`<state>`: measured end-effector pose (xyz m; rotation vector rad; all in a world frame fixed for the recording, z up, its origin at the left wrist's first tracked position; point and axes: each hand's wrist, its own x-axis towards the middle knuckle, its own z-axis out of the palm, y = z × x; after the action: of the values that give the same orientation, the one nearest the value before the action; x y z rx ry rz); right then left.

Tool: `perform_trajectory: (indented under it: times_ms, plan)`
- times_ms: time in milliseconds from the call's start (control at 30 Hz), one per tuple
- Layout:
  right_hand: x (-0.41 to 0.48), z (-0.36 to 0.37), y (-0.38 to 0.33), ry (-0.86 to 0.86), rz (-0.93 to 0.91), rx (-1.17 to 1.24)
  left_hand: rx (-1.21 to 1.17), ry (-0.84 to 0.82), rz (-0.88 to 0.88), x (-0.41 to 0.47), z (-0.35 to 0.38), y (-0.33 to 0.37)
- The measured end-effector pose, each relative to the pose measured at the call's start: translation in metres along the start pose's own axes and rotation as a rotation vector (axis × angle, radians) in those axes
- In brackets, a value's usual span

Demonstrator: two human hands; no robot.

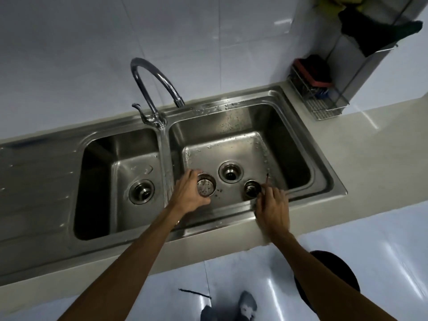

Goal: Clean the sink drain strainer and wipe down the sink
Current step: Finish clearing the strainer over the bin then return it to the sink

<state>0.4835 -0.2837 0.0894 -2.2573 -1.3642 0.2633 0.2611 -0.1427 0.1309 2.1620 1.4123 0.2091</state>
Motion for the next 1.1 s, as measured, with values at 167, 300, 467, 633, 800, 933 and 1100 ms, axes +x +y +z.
perform_trajectory:
  times_ms: [167,300,467,633,800,933,1100]
  plan:
    - [0.008,0.014,0.011,0.097,0.013,-0.026,0.238,-0.159,-0.001,0.063,0.057,-0.026]
    - [0.007,0.020,0.015,0.129,-0.019,-0.070,0.345,-0.288,0.029,0.088,0.094,-0.039]
    - [0.012,0.019,0.013,0.119,-0.001,-0.095,0.423,-0.355,0.039,0.105,0.118,-0.043]
    - [0.013,0.018,0.013,0.091,0.010,-0.114,0.467,-0.387,0.035,0.113,0.125,-0.042]
    - [0.014,0.019,0.011,0.089,0.021,-0.112,0.525,-0.403,0.038,0.118,0.127,-0.045]
    - [0.013,0.020,0.013,0.076,0.032,-0.111,0.510,-0.334,0.127,0.124,0.130,-0.034]
    - [0.012,0.022,0.013,0.053,0.061,-0.120,0.530,-0.428,0.472,0.146,0.150,0.003]
